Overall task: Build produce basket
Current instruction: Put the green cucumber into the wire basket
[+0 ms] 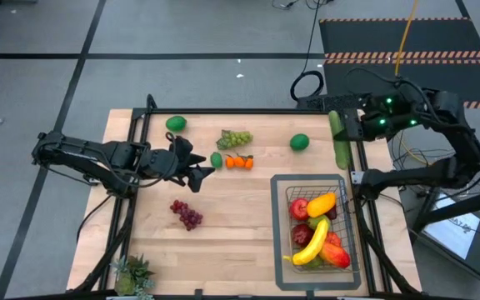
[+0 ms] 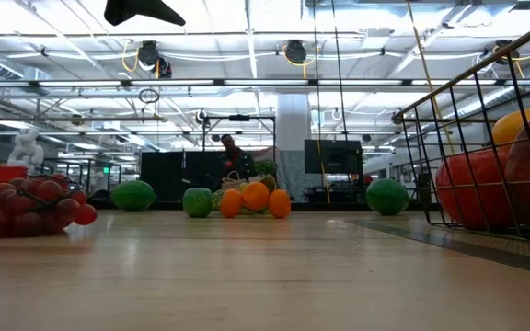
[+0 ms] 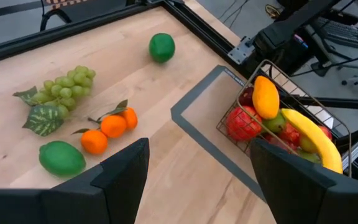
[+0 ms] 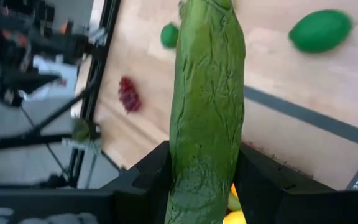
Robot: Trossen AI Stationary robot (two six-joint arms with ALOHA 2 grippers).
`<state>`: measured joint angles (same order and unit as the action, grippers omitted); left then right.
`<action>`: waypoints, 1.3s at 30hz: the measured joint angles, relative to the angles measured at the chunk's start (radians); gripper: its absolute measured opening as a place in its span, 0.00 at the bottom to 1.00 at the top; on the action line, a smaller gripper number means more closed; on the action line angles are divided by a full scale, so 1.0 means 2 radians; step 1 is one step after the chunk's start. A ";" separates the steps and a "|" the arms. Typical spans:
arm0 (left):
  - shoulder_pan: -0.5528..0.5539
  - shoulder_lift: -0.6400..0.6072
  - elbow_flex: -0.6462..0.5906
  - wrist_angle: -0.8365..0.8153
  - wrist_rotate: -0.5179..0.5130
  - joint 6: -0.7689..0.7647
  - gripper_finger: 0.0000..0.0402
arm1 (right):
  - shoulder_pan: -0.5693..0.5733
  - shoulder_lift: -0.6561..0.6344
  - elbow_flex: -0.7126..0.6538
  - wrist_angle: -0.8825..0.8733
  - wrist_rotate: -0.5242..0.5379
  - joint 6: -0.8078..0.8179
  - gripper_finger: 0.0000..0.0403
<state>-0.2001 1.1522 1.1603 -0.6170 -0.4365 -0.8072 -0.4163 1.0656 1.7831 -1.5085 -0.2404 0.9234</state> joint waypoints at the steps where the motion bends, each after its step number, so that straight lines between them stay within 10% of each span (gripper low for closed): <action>1: 0.000 0.000 0.000 0.000 0.000 -0.004 0.69 | 0.011 0.004 0.002 0.000 0.000 0.000 0.35; 17: 0.005 0.000 0.000 0.000 -0.006 -0.088 0.69 | 0.180 0.073 0.004 -0.007 0.018 -0.152 0.35; 39: 0.005 0.050 0.000 0.053 -0.006 -0.096 0.69 | 0.256 0.087 -0.149 0.001 0.015 -0.274 0.35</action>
<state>-0.1902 1.2522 1.1605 -0.5112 -0.4478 -0.9987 0.0948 1.2396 1.4854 -1.5072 -0.2104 0.3755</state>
